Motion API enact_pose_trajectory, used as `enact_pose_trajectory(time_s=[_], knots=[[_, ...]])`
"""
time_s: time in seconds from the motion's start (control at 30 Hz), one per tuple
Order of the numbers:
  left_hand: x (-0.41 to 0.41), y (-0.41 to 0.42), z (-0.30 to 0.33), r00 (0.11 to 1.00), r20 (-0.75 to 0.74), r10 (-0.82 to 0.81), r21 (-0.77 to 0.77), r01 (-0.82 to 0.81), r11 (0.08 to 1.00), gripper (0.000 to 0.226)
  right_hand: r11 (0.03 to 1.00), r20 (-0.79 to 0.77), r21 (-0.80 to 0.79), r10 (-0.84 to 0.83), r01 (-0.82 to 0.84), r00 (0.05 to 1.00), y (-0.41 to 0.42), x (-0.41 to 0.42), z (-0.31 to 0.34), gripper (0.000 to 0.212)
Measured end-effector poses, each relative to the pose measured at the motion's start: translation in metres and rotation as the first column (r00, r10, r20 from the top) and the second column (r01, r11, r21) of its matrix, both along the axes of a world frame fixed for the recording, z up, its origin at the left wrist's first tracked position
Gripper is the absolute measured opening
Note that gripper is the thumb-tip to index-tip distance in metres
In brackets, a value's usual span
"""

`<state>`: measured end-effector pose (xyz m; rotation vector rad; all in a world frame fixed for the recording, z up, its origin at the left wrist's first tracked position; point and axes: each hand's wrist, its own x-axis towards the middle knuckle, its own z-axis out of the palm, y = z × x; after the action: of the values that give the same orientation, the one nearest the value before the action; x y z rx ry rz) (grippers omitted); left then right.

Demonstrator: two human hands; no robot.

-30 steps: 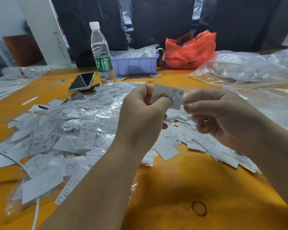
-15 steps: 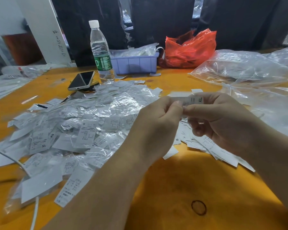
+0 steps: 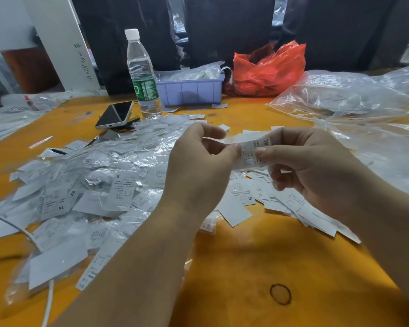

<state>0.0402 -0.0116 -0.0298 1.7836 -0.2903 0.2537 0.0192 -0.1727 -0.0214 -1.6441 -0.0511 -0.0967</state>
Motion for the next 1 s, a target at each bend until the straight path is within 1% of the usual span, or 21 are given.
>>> enact_pose_trajectory(time_s=[0.1, 0.17, 0.23, 0.3, 0.37, 0.43, 0.47, 0.57, 0.63, 0.67, 0.73, 0.77, 0.83, 0.9, 1.0], knots=[[0.001, 0.002, 0.001, 1.0, 0.008, 0.025, 0.009, -0.026, 1.0, 0.018, 1.0, -0.011, 0.0, 0.015, -0.015, 1.0, 0.001, 0.0, -0.001, 0.003], [0.002, 0.003, 0.001, 0.999, 0.019, 0.036, 0.043, -0.037, 0.998, 0.018, 1.0, -0.01, -0.027, 0.015, -0.015, 1.0, 0.0, 0.001, -0.002, 0.005], [0.003, 0.005, 0.002, 0.997, 0.052, 0.05, 0.106, -0.055, 0.993, 0.017, 0.991, 0.017, -0.132, -0.017, 0.02, 1.0, -0.001, 0.002, -0.003, 0.011], [0.007, 0.01, 0.005, 0.992, 0.096, 0.085, 0.172, -0.101, 0.98, 0.016, 0.953, 0.064, -0.293, -0.059, 0.075, 0.996, -0.002, 0.003, -0.007, 0.018], [0.012, 0.018, 0.007, 0.983, 0.11, 0.15, 0.189, -0.169, 0.967, 0.014, 0.875, 0.111, -0.474, -0.057, 0.103, 0.992, -0.001, 0.002, -0.012, 0.025], [0.018, 0.026, 0.008, 0.967, 0.109, 0.229, 0.196, -0.247, 0.949, 0.013, 0.741, 0.113, -0.668, 0.013, 0.066, 0.994, 0.002, -0.002, -0.016, 0.029], [0.02, 0.029, 0.008, 0.955, 0.116, 0.274, 0.206, -0.293, 0.934, 0.014, 0.677, 0.087, -0.736, 0.06, 0.024, 0.994, 0.005, -0.003, -0.017, 0.031], [0.026, 0.037, 0.006, 0.899, 0.164, 0.407, 0.241, -0.436, 0.867, 0.017, 0.545, -0.042, -0.828, 0.176, -0.133, 0.983, 0.012, -0.007, -0.021, 0.044], [0.029, 0.04, 0.004, 0.876, 0.157, 0.457, 0.294, -0.483, 0.825, 0.023, 0.457, -0.079, -0.874, 0.206, -0.167, 0.975, 0.015, -0.008, -0.023, 0.054], [0.03, 0.041, 0.003, 0.874, 0.131, 0.468, 0.339, -0.483, 0.808, 0.027, 0.446, -0.071, -0.881, 0.205, -0.158, 0.976, 0.016, -0.008, -0.023, 0.054], [0.032, 0.042, -0.001, 0.873, 0.07, 0.482, 0.456, -0.458, 0.763, 0.038, 0.484, -0.037, -0.866, 0.19, -0.127, 0.981, 0.017, -0.008, -0.021, 0.043], [0.032, 0.042, -0.002, 0.866, 0.065, 0.496, 0.521, -0.454, 0.723, 0.042, 0.505, -0.022, -0.856, 0.183, -0.113, 0.983, 0.017, -0.008, -0.021, 0.036], [0.032, 0.04, -0.003, 0.842, 0.113, 0.527, 0.613, -0.476, 0.63, 0.046, 0.523, -0.009, -0.846, 0.177, -0.102, 0.984, 0.017, -0.007, -0.021, 0.025], [0.031, 0.039, -0.002, 0.827, 0.175, 0.534, 0.637, -0.509, 0.579, 0.047, 0.538, 0.002, -0.838, 0.168, -0.089, 0.986, 0.017, -0.007, -0.022, 0.02], [0.029, 0.038, -0.003, 0.837, 0.228, 0.498, 0.632, -0.516, 0.578, 0.046, 0.551, 0.029, -0.833, 0.141, -0.054, 0.99, 0.017, -0.008, -0.023, 0.017]])
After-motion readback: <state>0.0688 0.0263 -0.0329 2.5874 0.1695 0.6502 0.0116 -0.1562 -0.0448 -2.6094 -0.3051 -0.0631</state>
